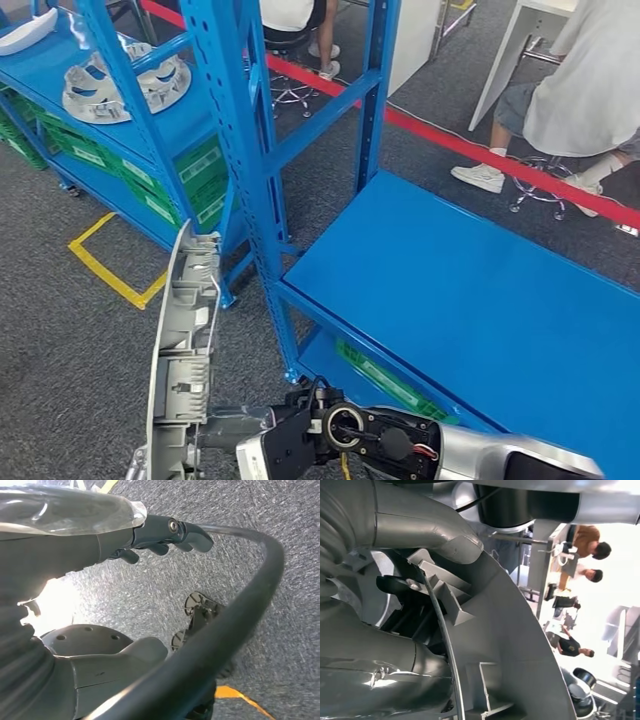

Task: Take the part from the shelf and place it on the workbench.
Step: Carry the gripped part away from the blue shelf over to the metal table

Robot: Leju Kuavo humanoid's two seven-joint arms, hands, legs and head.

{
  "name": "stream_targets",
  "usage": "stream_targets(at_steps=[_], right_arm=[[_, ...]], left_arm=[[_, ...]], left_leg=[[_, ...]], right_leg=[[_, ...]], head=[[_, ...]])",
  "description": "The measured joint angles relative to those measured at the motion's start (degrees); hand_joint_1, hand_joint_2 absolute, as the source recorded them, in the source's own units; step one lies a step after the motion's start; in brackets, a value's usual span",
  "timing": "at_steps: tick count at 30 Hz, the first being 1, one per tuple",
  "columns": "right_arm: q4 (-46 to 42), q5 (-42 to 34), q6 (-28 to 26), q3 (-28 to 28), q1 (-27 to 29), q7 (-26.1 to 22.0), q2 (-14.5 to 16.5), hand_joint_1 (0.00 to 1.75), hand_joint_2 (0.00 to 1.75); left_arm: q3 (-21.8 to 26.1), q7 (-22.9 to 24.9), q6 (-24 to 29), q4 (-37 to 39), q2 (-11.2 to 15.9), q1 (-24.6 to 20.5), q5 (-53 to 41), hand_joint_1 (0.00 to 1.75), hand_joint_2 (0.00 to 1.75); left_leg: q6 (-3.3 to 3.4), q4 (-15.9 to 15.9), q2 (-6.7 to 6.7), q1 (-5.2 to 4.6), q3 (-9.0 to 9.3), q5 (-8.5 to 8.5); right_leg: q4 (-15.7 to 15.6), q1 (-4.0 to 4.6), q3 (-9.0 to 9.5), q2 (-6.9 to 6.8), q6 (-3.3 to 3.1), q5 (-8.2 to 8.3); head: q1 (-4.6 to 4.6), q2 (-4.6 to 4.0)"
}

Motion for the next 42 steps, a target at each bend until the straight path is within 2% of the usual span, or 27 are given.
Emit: stream_targets(at_steps=[3,5,6,8,9,10,11,12,14,16,20,22,24,25,26,27,29,30,31,32,34,36,37,38,40,41,42], right_arm=[[0.2,0.0,0.1,0.0,0.0,0.0,0.2,1.75,1.75],[0.3,0.0,0.2,0.0,-0.1,0.1,0.4,1.75,1.75],[0.3,0.0,0.2,0.0,-0.1,0.1,0.5,1.75,1.75],[0.5,0.0,0.3,0.0,-0.1,0.0,0.6,1.75,1.75],[0.6,0.0,0.3,0.0,0.0,0.0,0.6,1.75,1.75],[0.7,0.0,0.3,0.1,0.0,0.0,0.6,1.75,1.75],[0.8,0.0,0.4,0.1,0.0,0.1,0.6,1.75,1.75],[0.9,0.0,0.4,0.1,0.0,0.1,0.7,1.75,1.75],[0.9,0.2,0.4,0.1,0.0,0.0,0.8,1.75,1.75],[1.0,0.4,0.3,0.1,0.0,0.0,0.9,1.75,1.75],[1.0,0.6,0.0,0.0,0.1,0.0,0.9,1.75,1.75],[1.0,0.7,-0.1,-0.1,0.2,0.0,0.9,1.75,1.75],[1.0,0.8,-0.3,-0.3,0.5,0.1,0.9,1.75,1.75],[1.0,0.9,-0.3,-0.4,0.8,0.1,0.9,1.75,1.75],[1.0,0.9,-0.4,-0.4,1.0,0.1,0.9,1.75,1.75],[1.0,1.0,-0.5,-0.5,1.3,0.2,0.9,1.75,1.75],[1.0,1.0,-0.5,-0.7,1.5,0.2,0.9,1.75,1.75],[1.0,1.0,-0.6,-0.8,1.5,0.2,0.9,1.75,1.75],[0.9,1.0,-0.6,-0.9,1.6,0.2,0.9,1.75,1.75],[0.9,1.0,-0.6,-1.0,1.6,0.2,0.9,1.75,1.75],[0.9,1.1,-0.7,-1.1,1.6,0.3,0.9,1.75,1.75],[0.8,1.3,-0.7,-1.1,1.7,0.3,0.9,1.75,1.75],[0.8,1.3,-0.7,-1.2,1.8,0.3,0.9,1.75,1.75],[0.8,1.4,-0.7,-1.4,1.9,0.4,0.9,1.75,1.75],[0.8,1.5,-0.8,-1.7,2.3,0.5,0.9,1.75,1.75],[0.8,1.5,-0.8,-1.7,2.5,0.6,0.9,1.75,1.75],[0.8,1.5,-0.8,-1.8,2.7,0.6,0.9,1.75,1.75]], left_arm=[[0.0,0.0,0.0,0.0,0.1,0.0,0.1,0.0,1.75],[0.0,0.1,0.0,0.0,0.2,0.1,0.2,0.0,1.75],[0.0,0.2,0.0,0.0,0.2,0.0,0.3,0.0,1.75],[0.0,0.4,0.0,0.0,0.2,0.0,0.3,0.0,1.75],[0.0,0.5,0.0,0.0,0.1,0.0,0.3,0.0,1.75],[0.0,0.6,0.0,0.0,0.1,0.1,0.3,0.0,1.75],[0.0,0.7,0.0,0.0,0.1,0.2,0.3,0.0,1.75],[0.0,0.7,0.1,0.0,0.2,0.2,0.3,0.0,1.75],[0.0,0.7,0.2,0.0,0.3,0.1,0.5,0.0,1.75],[0.0,0.7,0.5,0.0,0.3,0.0,0.7,0.0,1.75],[0.0,0.7,0.9,0.0,0.8,0.1,0.8,0.0,1.75],[0.0,0.7,1.4,0.0,1.1,0.1,1.0,0.0,1.75],[0.0,0.7,2.2,0.0,1.6,0.0,1.4,0.0,1.75],[0.0,0.7,2.6,0.0,2.0,0.0,1.6,0.0,1.75],[0.0,0.8,3.0,0.0,2.4,0.0,1.9,0.0,1.75],[0.0,0.9,3.4,0.0,3.0,0.0,2.1,0.0,1.75],[0.0,1.0,3.7,0.0,3.9,0.0,2.4,0.0,1.75],[0.0,1.1,3.8,0.0,4.3,0.0,2.4,0.0,1.75],[0.1,1.1,3.8,0.0,4.7,-0.1,2.5,0.0,1.75],[0.1,1.1,3.9,0.0,5.1,-0.1,2.5,0.0,1.75],[0.1,1.0,4.4,0.1,5.7,-0.1,2.6,0.0,1.75],[0.3,0.9,5.3,0.1,6.5,0.0,3.0,0.0,1.75],[0.4,0.8,5.7,0.1,6.9,-0.1,3.2,0.0,1.75],[0.6,0.8,6.0,0.1,7.4,-0.2,3.5,0.0,1.75],[1.1,0.9,6.2,0.1,8.1,-0.3,3.7,0.0,1.75],[1.2,1.1,6.2,0.1,8.4,-0.3,3.8,0.0,1.75],[1.4,1.4,6.2,0.1,8.6,-0.2,3.8,0.0,1.75]], left_leg=[[-1.1,0.0,-0.53,0.17,-0.4,0.23],[-1.68,1.8,0.1,0.22,-1.18,-0.94],[-1.94,4.7,0.61,0.31,-2.56,-2.45],[-2.4,12.8,1.39,0.6,-6.8,-6.01],[-2.6,16.2,1.55,0.74,-8.76,-7.03],[-2.73,17.4,1.66,0.87,-9.64,-6.84],[-2.82,16.1,1.8,0.99,-9.26,-5.56],[-2.87,13.2,2.02,1.11,-7.97,-3.64],[-2.71,4.5,3.24,1.12,-3.71,-0.08],[-2.18,0.1,3.75,0.9,-1.52,1.1],[-0.94,-0.1,2.53,0.66,-1.35,1.06],[-0.42,-0.3,2.06,0.78,-1.1,1.09],[-0.1,-0.3,1.44,0.64,-1.0,0.99],[-0.04,-0.2,1.04,0.56,-0.93,0.94],[0.0,-0.2,0.56,0.48,-0.82,0.89],[-0.01,-0.2,0.05,0.43,-0.64,0.84],[-0.14,-0.3,-0.96,0.42,-0.2,0.69],[-0.28,-0.3,-1.4,0.43,-0.12,0.64],[-0.51,-0.3,-1.77,0.52,-0.13,0.65],[-0.78,-0.4,-2.06,0.63,-0.23,0.69],[-1.47,-0.5,-2.57,0.78,-0.35,0.86],[-1.98,0.5,-1.73,0.81,-0.77,0.08],[-2.23,2.8,-0.8,0.82,-1.89,-1.29],[-2.48,6.5,0.25,0.93,-3.68,-3.18],[-3.12,14.9,1.31,1.21,-8.08,-6.52],[-3.41,17.0,1.51,1.43,-9.3,-6.77],[-3.67,16.4,1.71,1.68,-9.26,-5.82]], right_leg=[[-0.6,0.21,0.34,-0.12,-0.77,0.08],[-1.2,0.06,0.68,-0.75,-1.48,0.39],[-1.5,0.01,0.82,-1.16,-1.74,0.48],[-1.5,0.12,0.85,-1.99,-2.04,0.45],[-1.5,0.18,0.84,-2.39,-2.08,0.4],[-1.5,0.21,0.86,-2.74,-2.08,0.33],[-1.5,0.22,0.91,-3.06,-2.04,0.25],[-1.5,0.22,0.99,-3.35,-1.97,0.16],[-1.4,0.36,1.24,-3.84,-1.57,-0.16],[-1.3,0.6,1.43,-4.15,-1.01,-0.54],[-0.4,0.33,1.28,-4.21,0.09,-1.66],[5.3,0.23,-1.32,-3.29,0.43,-4.86],[14.0,0.27,-5.43,-2.68,0.48,-8.52],[16.4,0.28,-6.77,-2.56,0.41,-8.93],[16.6,0.28,-7.1,-2.46,0.25,-8.18],[14.5,0.31,-6.35,-2.33,0.01,-6.4],[5.8,0.39,-2.51,-1.22,-0.65,-1.94],[2.1,0.5,-0.91,-0.49,-0.88,-0.58],[-0.2,0.63,0.13,0.06,-1.04,0.09],[-0.9,0.78,0.39,0.36,-1.12,-0.05],[-1.2,0.95,0.66,-0.15,-1.48,0.2],[-2.0,0.71,1.31,-0.92,-2.12,0.75],[-2.4,0.55,1.53,-1.4,-2.37,1.01],[-2.7,0.5,1.61,-1.95,-2.54,1.18],[-2.7,0.52,1.53,-2.99,-2.66,1.14],[-2.7,0.5,1.52,-3.48,-2.63,1.07],[-2.6,0.46,1.53,-3.93,-2.54,0.98]], head=[[-0.07,0.0],[-0.39,0.0],[-0.63,0.0],[-0.97,0.0],[-1.0,0.0],[-1.01,0.0],[-1.04,0.0],[-1.05,0.0],[-1.08,0.0],[-0.96,0.0],[-0.74,0.0],[-0.47,0.0],[-0.18,0.0],[-0.12,0.0],[-0.07,0.0],[0.0,0.0],[0.12,0.0],[0.04,0.0],[0.02,0.0],[-0.03,0.0],[0.02,0.0],[-0.18,0.0],[-0.41,0.0],[-0.65,0.0],[-0.99,0.0],[-1.02,0.0],[-1.04,0.0]])
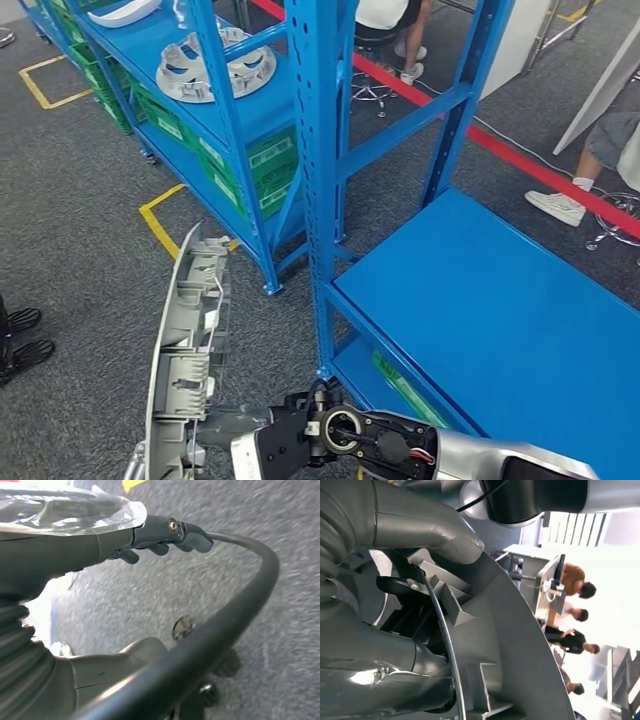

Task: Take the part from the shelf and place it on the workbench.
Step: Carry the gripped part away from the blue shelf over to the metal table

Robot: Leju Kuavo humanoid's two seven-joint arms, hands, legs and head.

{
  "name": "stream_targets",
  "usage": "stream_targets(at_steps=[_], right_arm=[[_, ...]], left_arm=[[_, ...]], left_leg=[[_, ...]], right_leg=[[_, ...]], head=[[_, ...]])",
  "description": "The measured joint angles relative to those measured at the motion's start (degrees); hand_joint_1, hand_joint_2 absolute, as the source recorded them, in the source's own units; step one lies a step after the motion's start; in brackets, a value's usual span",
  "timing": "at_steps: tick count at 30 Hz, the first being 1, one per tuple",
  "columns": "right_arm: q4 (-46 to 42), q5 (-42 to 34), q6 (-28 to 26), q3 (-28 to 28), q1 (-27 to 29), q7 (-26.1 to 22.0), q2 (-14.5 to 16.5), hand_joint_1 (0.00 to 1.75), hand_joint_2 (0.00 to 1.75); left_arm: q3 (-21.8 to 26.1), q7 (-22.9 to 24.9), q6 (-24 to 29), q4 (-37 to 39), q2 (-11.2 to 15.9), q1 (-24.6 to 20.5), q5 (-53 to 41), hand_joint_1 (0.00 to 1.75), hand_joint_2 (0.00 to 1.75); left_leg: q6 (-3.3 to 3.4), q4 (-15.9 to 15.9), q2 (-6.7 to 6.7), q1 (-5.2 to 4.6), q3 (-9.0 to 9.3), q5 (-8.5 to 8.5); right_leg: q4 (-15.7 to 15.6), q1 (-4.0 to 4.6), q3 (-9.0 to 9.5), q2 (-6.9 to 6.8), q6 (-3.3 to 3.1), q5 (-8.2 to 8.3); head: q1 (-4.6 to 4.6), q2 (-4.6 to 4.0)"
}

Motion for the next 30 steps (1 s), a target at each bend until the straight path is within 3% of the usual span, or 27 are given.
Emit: stream_targets(at_steps=[1,3,5,8,10,11,13,14,15,16,17,19,20,22,24,25,27,29,30], right_arm=[[0.0,0.0,0.0,0.0,0.1,0.0,0.0,1.75,1.75],[-0.1,0.0,0.1,-0.1,0.2,0.1,0.0,1.75,1.75],[-0.2,0.1,0.2,-0.1,0.2,0.2,0.0,1.75,1.75],[-0.4,0.1,0.3,-0.1,0.3,0.4,0.0,1.75,1.75],[-0.5,0.1,0.3,-0.1,0.3,0.5,0.0,1.75,1.75],[-0.5,0.1,0.3,-0.1,0.3,0.5,0.0,1.75,1.75],[-0.6,0.2,0.2,-0.1,0.4,0.6,0.0,1.75,1.75],[-0.6,0.2,0.2,-0.2,0.6,0.6,-0.1,1.75,1.75],[-0.6,0.2,0.2,-0.2,0.7,0.6,-0.1,1.75,1.75],[-0.6,0.2,0.2,-0.2,0.8,0.6,-0.2,1.75,1.75],[-0.6,0.2,0.2,-0.2,0.9,0.6,-0.2,1.75,1.75],[-0.6,0.2,0.2,-0.2,1.0,0.7,-0.2,1.75,1.75],[-0.6,0.2,0.2,-0.2,1.0,0.7,-0.2,1.75,1.75],[-0.6,0.2,0.2,-0.3,1.0,0.6,-0.2,1.75,1.75],[-0.6,0.2,0.2,-0.3,1.0,0.7,-0.2,1.75,1.75],[-0.7,0.2,0.1,-0.3,1.0,0.7,-0.2,1.75,1.75],[-0.7,0.2,0.1,-0.3,1.0,0.7,-0.2,1.75,1.75],[-0.8,0.3,0.0,-0.5,1.0,0.7,-0.2,1.75,1.75],[-0.8,0.3,0.0,-0.5,1.1,0.8,-0.2,1.75,1.75]], left_arm=[[0.1,0.3,0.0,0.0,0.2,0.0,0.0,0.0,1.75],[0.2,0.7,0.0,0.0,0.4,0.0,0.1,0.0,1.75],[0.3,0.8,0.1,0.0,0.4,-0.2,0.2,0.0,1.75],[0.5,0.9,0.3,0.0,0.5,-0.1,0.3,0.0,1.75],[0.8,0.9,0.4,0.0,0.6,-0.1,0.4,0.0,1.75],[0.9,0.8,0.5,0.0,0.6,-0.1,0.3,0.0,1.75],[1.1,0.7,0.5,0.0,0.7,-0.1,0.2,0.0,1.75],[1.1,0.7,0.5,0.0,0.7,-0.1,0.1,0.0,1.75],[1.2,0.7,0.5,0.0,0.7,-0.1,0.1,0.0,1.75],[1.2,0.7,0.5,0.0,0.7,-0.1,0.0,0.0,1.75],[1.2,0.7,0.5,0.0,0.7,-0.1,0.0,0.0,1.75],[1.4,0.7,0.5,0.0,0.7,-0.2,0.0,0.0,1.75],[1.4,0.7,0.5,0.0,0.7,-0.2,0.0,0.0,1.75],[1.5,0.6,0.4,0.0,0.7,-0.2,0.0,0.0,1.75],[1.6,0.6,0.4,0.0,0.9,-0.1,-0.1,0.0,1.75],[1.6,0.6,0.3,0.0,0.9,0.0,-0.1,0.0,1.75],[1.6,0.6,0.1,0.0,0.9,0.0,-0.1,0.0,1.75],[1.6,0.6,-0.1,0.0,0.7,-0.1,0.0,0.0,1.75],[1.6,0.6,-0.1,0.0,0.6,-0.1,0.0,0.0,1.75]], left_leg=[[-0.23,-2.7,0.3,0.26,1.19,1.76],[-0.57,-10.9,1.79,0.56,5.3,5.42],[-0.06,-15.5,2.77,0.43,7.65,6.69],[1.32,-16.0,1.94,-0.08,7.88,6.5],[2.06,-16.2,1.25,-0.16,7.94,6.63],[2.39,-16.2,0.9,-0.14,7.97,6.7],[2.75,-16.3,0.23,-0.22,8.0,6.71],[2.86,-16.2,-0.18,-0.34,8.01,6.69],[2.91,-16.2,-0.6,-0.44,8.04,6.65],[2.92,-16.2,-1.14,-0.51,8.11,6.62],[2.9,-16.2,-1.73,-0.55,8.22,6.59],[2.73,-16.2,-2.85,-0.55,8.47,6.48],[2.51,-16.1,-3.33,-0.57,8.46,6.45],[1.94,-16.1,-4.1,-0.56,8.23,6.54],[1.15,-16.5,-4.74,-0.36,8.06,6.87],[0.83,-16.3,-4.48,-0.3,7.94,6.76],[0.4,-13.0,-2.51,-0.37,6.28,4.66],[0.16,-5.1,-0.52,-0.39,2.38,0.85],[0.08,-1.7,-0.26,-0.35,0.69,-0.29]], right_leg=[[0.1,-0.07,0.02,-0.39,0.17,-0.13],[0.6,-0.06,-0.02,-1.01,0.78,-0.64],[1.1,0.12,-0.15,-1.46,1.59,-1.34],[1.2,-0.09,0.11,-2.24,2.56,-1.92],[2.6,-0.52,-0.23,-1.53,3.11,-3.15],[5.1,-0.65,-1.25,-0.71,3.29,-4.79],[13.2,-0.67,-4.88,0.94,3.31,-9.1],[17.2,-0.63,-6.83,1.26,3.22,-10.7],[19.6,-0.61,-8.09,1.38,3.12,-11.3],[19.6,-0.59,-8.23,1.48,2.95,-10.49],[17.4,-0.57,-7.4,1.64,2.73,-8.69],[8.9,-0.59,-3.75,3.15,2.25,-4.04],[5.6,-0.59,-2.37,4.03,2.1,-2.59],[2.6,-0.44,-1.15,5.04,1.92,-1.69],[2.2,-0.32,-0.82,4.26,1.45,-1.31],[1.9,-0.33,-0.57,3.81,1.1,-1.03],[1.2,-0.5,-0.36,2.76,0.51,-0.54],[1.0,-0.29,-0.39,1.63,0.27,-0.46],[1.0,-0.18,-0.44,1.07,0.23,-0.48]], head=[[-0.01,0.0],[-0.09,0.0],[0.17,0.0],[0.64,0.0],[0.73,0.0],[0.91,0.0],[1.45,0.0],[1.67,0.0],[1.75,0.0],[1.77,0.0],[1.79,0.0],[1.92,0.0],[1.91,0.0],[1.73,0.0],[1.52,0.0],[1.38,0.0],[0.78,0.0],[0.23,0.0],[0.2,0.0]])
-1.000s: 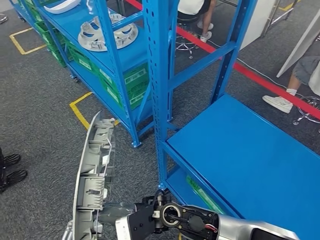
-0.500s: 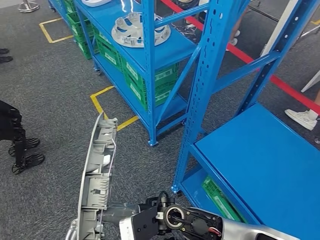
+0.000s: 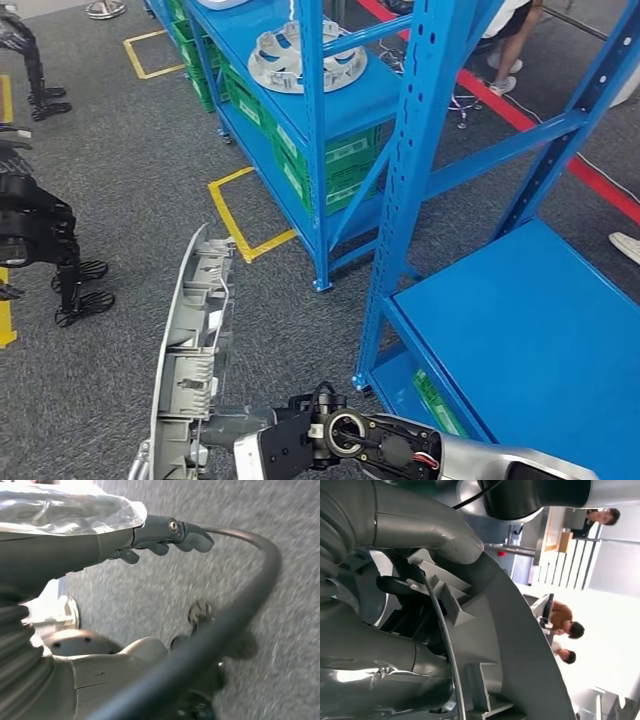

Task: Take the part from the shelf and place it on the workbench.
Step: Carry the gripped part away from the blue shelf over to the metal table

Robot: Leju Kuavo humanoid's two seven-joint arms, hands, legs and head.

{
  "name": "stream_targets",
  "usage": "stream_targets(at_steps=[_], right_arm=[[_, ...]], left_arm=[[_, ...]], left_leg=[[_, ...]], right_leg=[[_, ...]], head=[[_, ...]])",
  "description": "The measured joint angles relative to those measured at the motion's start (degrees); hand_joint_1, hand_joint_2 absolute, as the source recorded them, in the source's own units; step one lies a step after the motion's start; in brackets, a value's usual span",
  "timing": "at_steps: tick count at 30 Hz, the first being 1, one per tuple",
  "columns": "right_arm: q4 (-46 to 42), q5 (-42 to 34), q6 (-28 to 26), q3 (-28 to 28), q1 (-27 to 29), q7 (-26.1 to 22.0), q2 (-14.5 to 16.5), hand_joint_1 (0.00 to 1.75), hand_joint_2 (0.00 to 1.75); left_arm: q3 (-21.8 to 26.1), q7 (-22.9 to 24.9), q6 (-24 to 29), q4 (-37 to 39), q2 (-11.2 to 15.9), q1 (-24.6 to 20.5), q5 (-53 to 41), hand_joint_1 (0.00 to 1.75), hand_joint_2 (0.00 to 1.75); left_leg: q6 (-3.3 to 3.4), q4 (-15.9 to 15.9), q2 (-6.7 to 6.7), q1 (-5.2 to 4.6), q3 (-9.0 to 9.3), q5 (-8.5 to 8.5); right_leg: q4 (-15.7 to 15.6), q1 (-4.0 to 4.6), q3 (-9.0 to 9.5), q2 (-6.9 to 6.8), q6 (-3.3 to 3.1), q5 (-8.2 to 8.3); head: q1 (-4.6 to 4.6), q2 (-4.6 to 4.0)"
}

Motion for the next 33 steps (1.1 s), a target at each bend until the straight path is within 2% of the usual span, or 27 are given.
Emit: stream_targets(at_steps=[1,2,3,4,6,7,10,11,13,15,16,17,18,19,21,22,23,25,27,29,30,31,32,33], right_arm=[[0.0,0.0,0.0,0.0,0.1,0.1,0.0,1.75,1.75],[0.0,0.1,0.0,0.0,0.1,0.1,0.0,1.75,1.75],[0.0,0.1,0.1,-0.1,0.1,0.1,0.0,1.75,1.75],[0.0,0.0,0.1,-0.1,0.1,0.2,0.0,1.75,1.75],[0.0,0.1,0.1,-0.1,0.1,0.2,0.0,1.75,1.75],[0.0,0.1,0.2,-0.1,0.1,0.2,0.0,1.75,1.75],[0.0,0.0,0.2,-0.1,0.0,0.3,0.0,1.75,1.75],[0.0,0.0,0.3,-0.1,0.0,0.3,0.0,1.75,1.75],[0.0,0.0,0.2,-0.1,0.1,0.3,0.0,1.75,1.75],[-0.1,0.0,0.2,-0.1,0.2,0.4,-0.1,1.75,1.75],[-0.1,0.0,0.2,-0.1,0.2,0.4,-0.1,1.75,1.75],[-0.1,0.0,0.2,-0.1,0.3,0.5,-0.2,1.75,1.75],[-0.1,0.0,0.3,-0.1,0.3,0.6,-0.2,1.75,1.75],[-0.1,0.0,0.3,-0.1,0.3,0.6,-0.2,1.75,1.75],[-0.1,0.0,0.5,-0.2,0.3,0.7,-0.2,1.75,1.75],[-0.1,0.1,0.6,-0.2,0.2,0.7,-0.2,1.75,1.75],[-0.1,0.1,0.7,-0.2,0.2,0.7,-0.2,1.75,1.75],[-0.1,0.1,1.1,-0.2,0.2,0.6,-0.2,1.75,1.75],[-0.1,0.1,1.4,-0.2,0.2,0.5,-0.2,1.75,1.75],[0.0,0.1,1.4,-0.3,0.2,0.4,-0.2,1.75,1.75],[0.0,0.1,1.4,-0.3,0.2,0.4,-0.2,1.75,1.75],[0.1,0.1,1.4,-0.3,0.2,0.4,-0.2,1.75,1.75],[0.1,0.1,1.4,-0.3,0.3,0.4,-0.2,1.75,1.75],[0.2,0.1,1.4,-0.3,0.3,0.4,-0.2,1.75,1.75]], left_arm=[[0.0,0.0,0.0,0.0,-0.1,0.0,0.1,0.0,1.75],[0.0,0.0,-0.1,0.0,-0.3,0.1,0.1,0.0,1.75],[0.0,0.0,-0.1,0.0,-0.3,0.1,0.1,0.0,1.75],[0.0,0.0,-0.1,0.0,-0.4,0.1,0.2,0.0,1.75],[0.0,0.0,-0.1,0.0,-0.5,-0.1,0.2,0.0,1.75],[0.0,0.0,-0.1,0.0,-0.6,-0.2,0.2,0.0,1.75],[0.0,0.0,-0.2,0.0,-0.6,-0.1,0.2,0.0,1.75],[0.0,0.0,-0.2,0.0,-0.6,0.0,0.2,0.0,1.75],[0.1,-0.1,-0.4,0.0,-0.6,0.0,0.3,0.0,1.75],[0.1,-0.3,-0.8,0.0,-0.8,-0.1,0.7,0.0,1.75],[0.1,-0.5,-1.0,0.0,-0.9,-0.1,1.1,0.0,1.75],[0.3,-0.8,-1.4,0.0,-1.0,-0.1,1.6,0.0,1.75],[0.5,-1.3,-2.1,0.0,-1.1,0.0,2.4,0.0,1.75],[0.9,-1.8,-2.9,0.0,-1.2,0.0,3.3,0.0,1.75],[1.8,-3.2,-5.3,0.0,-1.5,0.0,5.5,0.0,1.75],[2.5,-4.0,-7.2,0.0,-1.7,0.1,6.9,0.0,1.75],[3.5,-4.9,-10.0,0.0,-1.9,0.2,8.8,0.0,1.75],[6.1,-6.7,-18.3,0.0,-2.3,0.8,13.2,0.0,1.75],[8.8,-7.9,-25.8,0.0,-2.7,1.3,16.3,0.0,1.75],[11.0,-8.3,-29.0,0.0,-3.3,1.3,17.5,0.0,1.75],[12.0,-8.4,-29.9,0.0,-3.5,1.3,18.0,0.0,1.75],[13.0,-8.6,-30.7,0.0,-3.7,1.4,18.4,0.0,1.75],[13.8,-8.8,-31.4,0.0,-3.9,1.5,18.8,0.0,1.75],[14.7,-8.9,-31.9,0.0,-4.1,1.7,19.1,0.0,1.75]], left_leg=[[-0.05,2.1,0.15,0.03,-1.11,-0.41],[-0.05,1.7,0.25,0.03,-0.92,0.36],[-0.01,-1.2,0.49,0.04,0.59,2.05],[0.06,-5.5,1.25,0.03,2.95,3.95],[0.5,-13.0,2.8,-0.19,6.9,6.45],[0.82,-14.5,3.22,-0.34,7.7,6.74],[1.95,-14.9,2.15,-0.58,7.72,6.8],[2.3,-15.0,1.77,-0.53,7.81,6.88],[2.93,-15.2,1.17,-0.39,7.95,7.05],[3.18,-15.2,0.43,-0.47,7.92,7.04],[3.19,-15.1,-0.05,-0.51,7.91,7.04],[3.19,-15.1,-0.57,-0.53,7.92,7.03],[3.18,-15.1,-1.15,-0.54,7.96,7.03],[3.16,-15.1,-1.72,-0.54,8.02,7.02],[2.95,-14.9,-2.78,-0.6,7.96,7.0],[2.7,-14.9,-3.24,-0.61,7.77,7.08],[2.39,-14.8,-3.64,-0.59,7.49,7.21],[1.68,-14.9,-4.42,-0.45,7.05,7.51],[1.16,-13.3,-3.34,-0.43,6.22,6.47],[0.77,-7.1,-1.1,-0.39,3.28,3.17],[0.56,-2.9,-0.43,-0.31,1.17,1.34],[0.37,0.5,-0.16,-0.18,-0.57,0.22],[0.2,2.2,0.01,-0.04,-1.47,0.05],[0.03,1.5,0.2,0.13,-1.18,0.96]], right_leg=[[0.0,0.07,-0.03,-0.54,-0.03,-0.03],[0.0,0.1,-0.05,-0.99,-0.03,-0.05],[0.0,0.1,-0.03,-1.41,0.01,-0.08],[0.0,0.13,0.04,-1.77,0.12,-0.15],[0.2,0.44,0.08,-2.37,0.56,-0.45],[0.3,0.57,0.12,-2.6,0.81,-0.59],[0.5,0.45,0.26,-3.27,1.64,-1.09],[1.4,0.32,-0.03,-2.81,1.95,-1.82],[6.5,0.09,-2.23,-1.03,2.43,-4.96],[14.7,0.08,-5.92,0.19,2.63,-8.75],[17.6,0.08,-7.35,0.34,2.63,-9.58],[18.8,0.08,-7.97,0.41,2.58,-9.38],[17.4,0.07,-7.47,0.48,2.45,-8.03],[13.8,0.06,-5.87,0.77,2.27,-5.78],[5.3,-0.07,-2.13,2.74,1.87,-1.98],[2.7,-0.12,-0.91,3.68,1.73,-1.11],[1.4,-0.1,-0.37,4.33,1.6,-0.93],[0.9,-0.1,-0.09,3.88,1.19,-0.72],[0.2,-0.2,0.22,2.83,0.58,-0.3],[-0.2,-0.13,0.43,1.54,0.17,-0.11],[-0.2,-0.06,0.4,0.92,0.06,-0.13],[-0.2,-0.02,0.37,0.33,0.01,-0.17],[-0.2,-0.01,0.35,-0.21,-0.02,-0.21],[-0.2,-0.03,0.36,-0.69,0.02,-0.27]], head=[[-0.02,0.0],[-0.04,0.0],[-0.06,0.0],[-0.09,0.0],[-0.1,0.0],[0.0,0.0],[0.36,0.0],[0.4,0.0],[0.66,0.0],[0.99,0.0],[1.06,0.0],[1.11,0.0],[1.18,0.0],[1.27,0.0],[1.4,0.0],[1.37,0.0],[1.29,0.0],[1.13,0.0],[0.77,0.0],[0.24,0.0],[0.03,0.0],[0.01,0.0],[-0.01,0.0],[-0.03,0.0]])
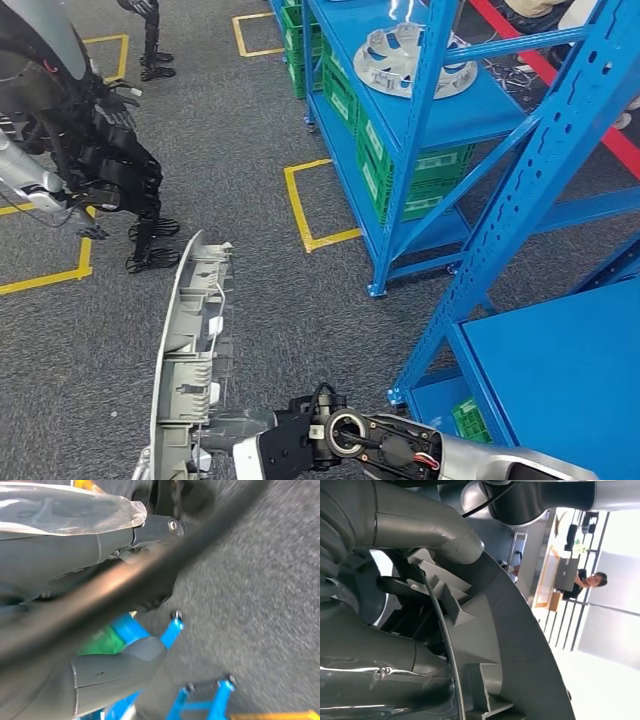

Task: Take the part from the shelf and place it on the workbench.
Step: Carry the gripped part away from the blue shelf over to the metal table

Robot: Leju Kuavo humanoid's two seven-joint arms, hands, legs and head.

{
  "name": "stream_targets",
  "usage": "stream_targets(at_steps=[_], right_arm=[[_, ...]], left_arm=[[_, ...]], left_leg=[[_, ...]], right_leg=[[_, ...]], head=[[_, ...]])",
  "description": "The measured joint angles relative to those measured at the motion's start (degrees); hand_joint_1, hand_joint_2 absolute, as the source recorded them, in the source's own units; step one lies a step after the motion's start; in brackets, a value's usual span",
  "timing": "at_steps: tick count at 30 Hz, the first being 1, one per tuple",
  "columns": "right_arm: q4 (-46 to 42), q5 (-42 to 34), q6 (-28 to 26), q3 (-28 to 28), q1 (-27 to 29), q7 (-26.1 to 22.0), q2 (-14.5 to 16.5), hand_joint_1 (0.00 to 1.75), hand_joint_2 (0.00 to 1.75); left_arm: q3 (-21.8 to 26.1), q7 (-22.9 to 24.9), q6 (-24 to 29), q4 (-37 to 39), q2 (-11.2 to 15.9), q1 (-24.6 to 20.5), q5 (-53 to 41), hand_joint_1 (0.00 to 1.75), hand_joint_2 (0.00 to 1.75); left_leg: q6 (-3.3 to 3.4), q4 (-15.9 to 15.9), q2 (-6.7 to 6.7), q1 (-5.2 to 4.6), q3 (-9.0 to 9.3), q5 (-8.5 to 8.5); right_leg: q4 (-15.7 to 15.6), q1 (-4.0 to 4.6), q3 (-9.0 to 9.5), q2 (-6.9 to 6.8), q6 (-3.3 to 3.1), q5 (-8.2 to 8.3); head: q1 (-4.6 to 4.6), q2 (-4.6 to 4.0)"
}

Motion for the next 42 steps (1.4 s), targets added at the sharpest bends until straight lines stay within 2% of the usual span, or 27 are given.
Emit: stream_targets(at_steps=[2,4,5,7,9,10,12,13,14,15,16,18,19,21,23,24,26,28,29,30,31,33,35,38,39,40,42], right_arm=[[0.1,0.0,0.0,0.0,0.0,0.0,0.0,1.75,1.75],[0.1,0.0,0.0,0.0,0.0,0.0,0.0,1.75,1.75],[0.1,0.0,0.0,0.0,0.0,0.0,0.0,1.75,1.75],[0.1,0.0,0.0,0.0,0.0,-0.1,0.0,1.75,1.75],[0.1,0.0,0.0,-0.1,-0.1,-0.1,0.0,1.75,1.75],[0.1,0.0,0.0,-0.1,-0.1,-0.1,0.0,1.75,1.75],[0.1,0.0,0.0,-0.1,0.0,-0.2,0.0,1.75,1.75],[0.2,0.0,0.0,-0.1,0.0,-0.2,0.0,1.75,1.75],[0.2,0.0,0.0,-0.1,0.1,-0.2,0.0,1.75,1.75],[0.2,0.0,0.0,-0.1,0.1,-0.2,0.0,1.75,1.75],[0.2,0.1,0.0,-0.1,0.2,-0.2,0.0,1.75,1.75],[0.2,0.1,0.0,-0.2,0.2,-0.2,0.0,1.75,1.75],[0.2,0.1,0.0,-0.2,0.2,-0.2,0.0,1.75,1.75],[0.2,0.2,0.0,-0.2,0.2,-0.3,0.0,1.75,1.75],[0.2,0.4,0.0,-0.2,0.2,-0.3,0.0,1.75,1.75],[0.2,0.5,0.0,-0.2,0.2,-0.3,0.0,1.75,1.75],[0.2,0.6,-0.1,-0.3,0.2,-0.3,0.0,1.75,1.75],[0.2,0.7,-0.1,-0.3,0.3,-0.4,0.0,1.75,1.75],[0.2,0.8,-0.1,-0.4,0.4,-0.3,0.0,1.75,1.75],[0.3,0.8,-0.1,-0.4,0.5,-0.3,0.0,1.75,1.75],[0.3,0.9,-0.1,-0.4,0.6,-0.3,0.0,1.75,1.75],[0.3,1.0,-0.1,-0.4,0.7,-0.3,0.0,1.75,1.75],[0.3,1.0,-0.2,-0.6,0.7,-0.2,0.0,1.75,1.75],[0.3,1.0,-0.3,-0.6,0.7,-0.1,0.0,1.75,1.75],[0.2,1.0,-0.3,-0.6,0.7,0.0,0.0,1.75,1.75],[0.2,1.0,-0.3,-0.6,0.7,0.0,0.0,1.75,1.75],[0.2,1.0,-0.3,-0.7,0.7,0.0,0.0,1.75,1.75]], left_arm=[[1.5,-0.2,-0.4,0.0,-0.2,0.1,0.2,0.0,1.75],[2.7,-0.2,-0.6,0.0,-0.4,0.0,0.3,0.0,1.75],[3.2,-0.3,-0.6,0.0,-0.6,0.0,0.3,0.0,1.75],[4.1,-0.3,-0.7,0.0,-0.7,0.1,0.3,0.0,1.75],[4.9,-0.3,-0.7,0.0,-0.7,0.2,0.3,0.0,1.75],[5.2,-0.3,-0.7,0.0,-0.7,0.2,0.3,0.0,1.75],[5.7,-0.4,-0.7,0.0,-0.8,0.2,0.3,0.0,1.75],[5.9,-0.4,-0.8,0.0,-0.8,0.2,0.3,0.0,1.75],[6.1,-0.5,-1.0,0.0,-0.8,0.2,0.4,0.0,1.75],[6.4,-0.5,-1.3,0.0,-0.9,0.2,0.5,0.0,1.75],[6.6,-0.7,-1.5,0.0,-0.9,0.3,0.7,0.0,1.75],[6.9,-0.8,-1.8,0.0,-1.0,0.2,0.9,0.0,1.75],[7.1,-0.8,-1.8,0.0,-1.1,0.2,0.8,0.0,1.75],[7.4,-0.7,-1.1,0.0,-1.1,0.2,0.4,0.0,1.75],[7.5,-0.3,0.7,0.0,-1.0,0.3,-0.6,0.0,1.75],[7.6,-0.1,1.7,0.0,-1.0,0.3,-1.1,0.0,1.75],[7.6,0.2,3.2,0.0,-1.0,0.2,-1.8,0.0,1.75],[7.6,0.8,5.2,0.0,-1.0,0.1,-3.1,0.0,1.75],[7.5,1.1,6.6,0.0,-1.0,0.0,-4.0,0.0,1.75],[7.4,1.5,8.2,0.0,-1.0,0.1,-4.9,0.0,1.75],[7.2,1.8,9.8,0.0,-0.8,0.1,-5.7,0.0,1.75],[6.6,2.7,12.9,0.0,-0.6,0.0,-7.6,0.0,1.75],[5.5,5.2,16.3,0.0,-0.2,-0.3,-11.4,0.0,1.75],[2.2,11.1,20.0,0.0,0.7,-0.7,-19.6,0.0,1.75],[1.0,12.4,20.5,0.0,1.1,-0.8,-21.3,0.0,1.75],[-0.1,13.3,20.7,0.0,1.4,-0.9,-22.2,0.0,1.75],[-2.0,13.8,20.9,0.0,1.7,-1.0,-22.7,0.0,1.75]], left_leg=[[-0.31,-7.2,1.19,0.41,3.77,3.61],[-0.11,-14.0,2.66,0.32,7.34,5.74],[0.24,-15.4,2.96,0.13,8.04,5.88],[1.21,-15.6,2.16,-0.17,8.09,5.76],[1.96,-15.8,1.48,-0.14,8.31,5.81],[2.33,-15.9,1.16,-0.05,8.44,5.86],[2.82,-16.0,0.48,-0.08,8.51,5.84],[2.92,-16.0,0.09,-0.13,8.52,5.82],[2.95,-15.9,-0.38,-0.19,8.54,5.8],[2.95,-15.9,-0.9,-0.22,8.61,5.78],[2.94,-15.9,-1.46,-0.21,8.72,5.77],[2.75,-15.9,-2.56,-0.21,8.9,5.72],[2.54,-15.8,-3.08,-0.22,8.84,5.72],[1.8,-15.9,-3.96,-0.13,8.42,6.01],[1.0,-16.2,-4.38,0.02,8.15,6.35],[0.74,-15.7,-3.77,-0.02,7.86,5.97],[0.41,-11.3,-1.7,-0.07,5.69,3.28],[0.07,-3.3,-0.43,-0.04,1.75,-0.29],[-0.1,-0.3,-0.23,0.01,0.33,-1.13],[-0.25,0.5,-0.06,0.08,-0.07,-0.89],[-0.38,-1.1,0.18,0.16,0.76,0.36],[-0.61,-9.0,1.54,0.35,4.91,3.84],[-0.15,-14.9,2.55,0.21,7.95,5.54],[1.32,-15.8,1.7,-0.11,8.41,5.56],[1.7,-15.9,1.42,-0.1,8.52,5.58],[2.07,-16.0,1.15,-0.06,8.64,5.62],[2.61,-16.1,0.65,-0.06,8.8,5.62]], right_leg=[[0.2,-0.05,0.07,-0.8,0.32,-0.24],[0.6,0.15,0.03,-1.41,0.99,-0.73],[0.8,0.28,0.06,-1.67,1.33,-0.95],[0.9,0.26,0.27,-2.24,1.91,-1.24],[2.2,-0.06,-0.1,-1.64,2.49,-2.47],[4.5,-0.17,-1.06,-0.91,2.71,-3.93],[12.5,-0.21,-4.73,0.59,2.87,-7.87],[16.4,-0.19,-6.62,0.87,2.88,-9.25],[18.7,-0.18,-7.86,1.02,2.84,-9.66],[18.7,-0.19,-7.99,1.12,2.74,-8.81],[16.2,-0.19,-7.02,1.26,2.58,-6.93],[8.0,-0.18,-3.45,2.63,2.15,-2.55],[4.6,-0.18,-1.96,3.48,1.98,-1.35],[1.9,-0.01,-0.68,4.44,1.67,-0.92],[1.2,-0.05,-0.35,3.68,1.14,-0.53],[0.8,-0.16,-0.2,3.22,0.78,-0.22],[0.0,-0.36,0.02,2.12,0.22,0.23],[0.0,-0.18,-0.07,0.93,0.02,0.25],[0.0,-0.12,-0.11,0.36,-0.01,0.22],[0.0,-0.11,-0.13,-0.14,0.01,0.19],[0.0,-0.13,-0.12,-0.56,0.08,0.14],[0.2,-0.11,-0.08,-1.27,0.47,-0.12],[0.6,0.14,-0.11,-1.81,1.07,-0.59],[0.9,0.18,0.06,-2.38,1.92,-1.09],[1.4,0.04,-0.1,-2.03,2.25,-1.59],[3.0,-0.11,-0.71,-1.38,2.52,-2.67],[9.6,-0.2,-3.67,0.23,2.81,-6.22]], head=[[-0.05,0.0],[-0.02,0.0],[0.13,0.0],[0.5,0.0],[0.59,0.0],[0.69,0.0],[1.08,0.0],[1.25,0.0],[1.36,0.0],[1.41,0.0],[1.45,0.0],[1.6,0.0],[1.62,0.0],[1.48,0.0],[1.35,0.0],[1.17,0.0],[0.57,0.0],[0.19,0.0],[0.15,0.0],[0.11,0.0],[0.06,0.0],[-0.03,0.0],[-0.01,0.0],[0.59,0.0],[0.69,0.0],[0.77,0.0],[1.08,0.0]])
